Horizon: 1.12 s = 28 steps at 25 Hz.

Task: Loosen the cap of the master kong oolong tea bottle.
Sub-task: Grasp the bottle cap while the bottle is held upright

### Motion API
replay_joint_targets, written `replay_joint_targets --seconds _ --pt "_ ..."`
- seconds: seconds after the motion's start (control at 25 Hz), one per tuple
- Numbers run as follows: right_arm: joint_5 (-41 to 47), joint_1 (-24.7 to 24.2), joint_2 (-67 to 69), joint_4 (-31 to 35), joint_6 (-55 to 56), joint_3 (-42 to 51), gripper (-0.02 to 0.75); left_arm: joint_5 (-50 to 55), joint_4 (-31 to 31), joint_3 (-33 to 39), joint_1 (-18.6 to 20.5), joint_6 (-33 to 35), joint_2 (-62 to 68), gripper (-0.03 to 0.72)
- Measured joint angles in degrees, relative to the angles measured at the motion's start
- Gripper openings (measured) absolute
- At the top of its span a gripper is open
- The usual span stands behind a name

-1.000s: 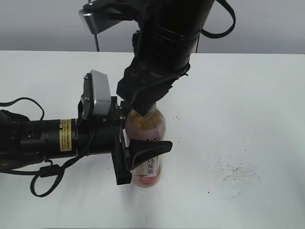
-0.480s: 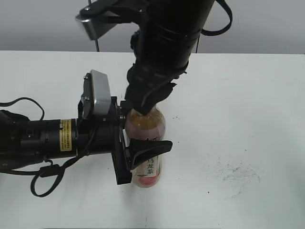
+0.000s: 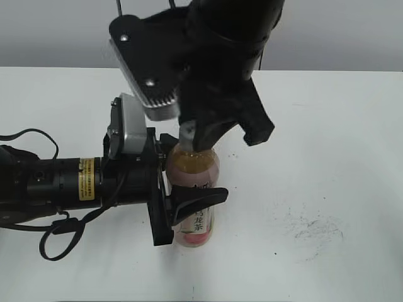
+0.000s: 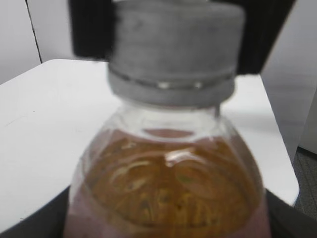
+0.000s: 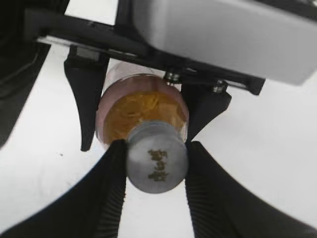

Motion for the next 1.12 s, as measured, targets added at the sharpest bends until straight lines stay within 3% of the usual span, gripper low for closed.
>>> replay_joint_targets --seconds 0.36,0.52,0.68,0.92,1.12 --pt "-0.1 0.0 -0.2 0.4 -48.7 0.0 0.274 -0.2 0.4 0.0 0.0 0.4 0.0 0.446" --pt "-0.3 0.0 -0.2 0.7 -56.0 0.0 0.274 -0.2 0.4 0.0 -0.1 0.4 0.0 0.446" --pt "-0.2 0.0 -0.2 0.5 -41.3 0.0 0.299 -0.2 0.4 0.0 -0.1 0.3 0.0 0.446" --pt "-0.2 0.0 -0.2 -0.4 -0.4 0.0 0.539 -0.2 0.3 0.0 0.0 -0.2 0.0 0.446" --pt "-0.2 0.0 -0.2 -0.4 27.9 0.0 0.578 -0.2 0.3 0.0 0.0 -0.2 0.0 0.446"
